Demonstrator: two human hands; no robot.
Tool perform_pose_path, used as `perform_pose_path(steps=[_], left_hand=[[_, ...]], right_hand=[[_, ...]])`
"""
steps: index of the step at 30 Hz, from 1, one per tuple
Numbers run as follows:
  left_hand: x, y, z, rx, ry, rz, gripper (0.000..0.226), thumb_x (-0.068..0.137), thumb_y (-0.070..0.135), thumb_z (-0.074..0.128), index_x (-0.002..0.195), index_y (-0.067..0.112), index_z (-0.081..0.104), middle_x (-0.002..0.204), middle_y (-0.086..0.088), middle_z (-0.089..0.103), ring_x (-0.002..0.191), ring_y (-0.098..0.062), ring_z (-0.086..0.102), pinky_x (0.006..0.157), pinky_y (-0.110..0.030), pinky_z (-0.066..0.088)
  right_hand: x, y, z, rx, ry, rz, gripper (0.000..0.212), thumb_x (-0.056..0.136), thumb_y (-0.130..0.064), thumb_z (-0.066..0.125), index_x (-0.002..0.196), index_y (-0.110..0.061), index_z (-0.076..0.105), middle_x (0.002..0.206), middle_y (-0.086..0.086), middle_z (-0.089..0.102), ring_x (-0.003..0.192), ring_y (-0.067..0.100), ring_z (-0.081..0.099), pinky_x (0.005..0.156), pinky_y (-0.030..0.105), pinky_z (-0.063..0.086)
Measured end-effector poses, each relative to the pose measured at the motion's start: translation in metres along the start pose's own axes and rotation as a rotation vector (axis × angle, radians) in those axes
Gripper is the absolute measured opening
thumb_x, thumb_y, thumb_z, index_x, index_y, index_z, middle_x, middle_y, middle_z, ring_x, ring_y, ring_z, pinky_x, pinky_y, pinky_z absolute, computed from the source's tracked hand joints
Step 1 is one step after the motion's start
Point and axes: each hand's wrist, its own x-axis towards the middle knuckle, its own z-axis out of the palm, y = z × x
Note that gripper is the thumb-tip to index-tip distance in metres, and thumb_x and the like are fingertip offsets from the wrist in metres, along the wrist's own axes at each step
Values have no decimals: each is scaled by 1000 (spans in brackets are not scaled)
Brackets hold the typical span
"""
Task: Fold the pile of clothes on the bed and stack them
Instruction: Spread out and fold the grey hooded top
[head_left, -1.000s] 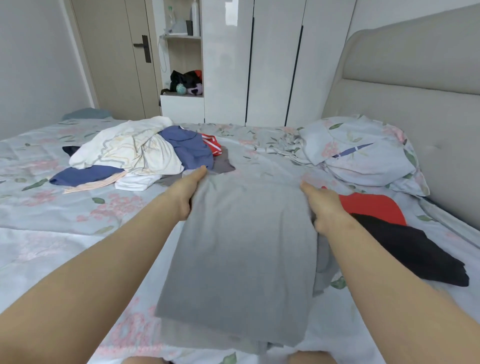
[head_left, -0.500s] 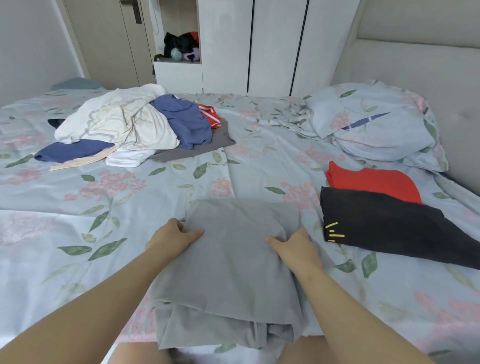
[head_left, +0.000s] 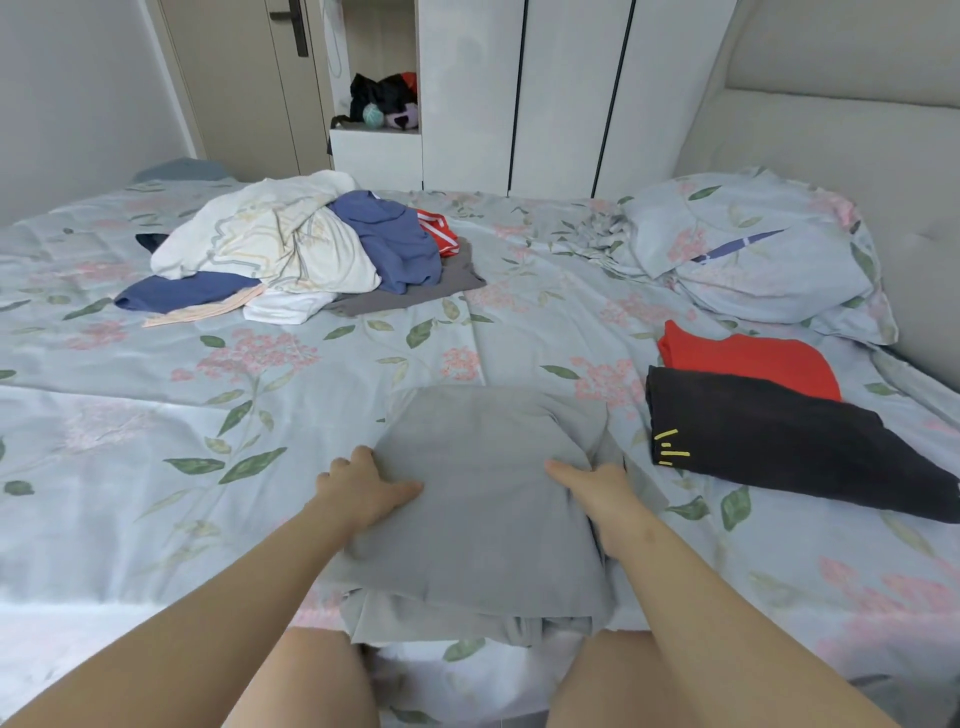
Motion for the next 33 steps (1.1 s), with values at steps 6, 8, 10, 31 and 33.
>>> perform_pose_path(steps=[6,8,10,31,33], left_hand=[[-12,6,3,-179,-57,63,48,83,26,68,122,5,48,116,-11,55,93,-21,49,76,-29,40],[-13,17,-10,-408,1,126,28,83,20,68,106,9,59,104,-9,63,91,-24,59,76,-32,48],[-11,27,-20,-679,18,183,20,83,17,71,99,12,62,96,-7,67,88,-25,63,77,-33,53],[21,68,26,-1070,-374,-152,41,83,20,70,120,8,59,98,-13,69,80,-27,64,63,-34,51],[14,85,16,-1134,-455,-118,33,85,24,66,114,8,63,84,-11,71,73,-25,66,61,-33,51]], right_hand=[[-26,-10,7,-130,-229,-3,13,83,1,65,96,-2,62,95,14,65,77,26,63,65,30,52],[-23,-26,3,-8,-176,-81,17,84,6,61,86,-11,59,86,12,65,69,24,62,58,30,54],[-13,-43,-10,80,-99,-185,21,82,6,60,93,-12,59,88,12,66,74,27,64,67,37,55],[44,-14,-29,259,-113,52,21,84,-2,66,105,-2,65,96,16,69,79,27,67,69,33,56],[42,-26,-41,373,-98,-6,26,85,-6,65,111,-6,64,103,15,69,85,27,67,71,34,55]])
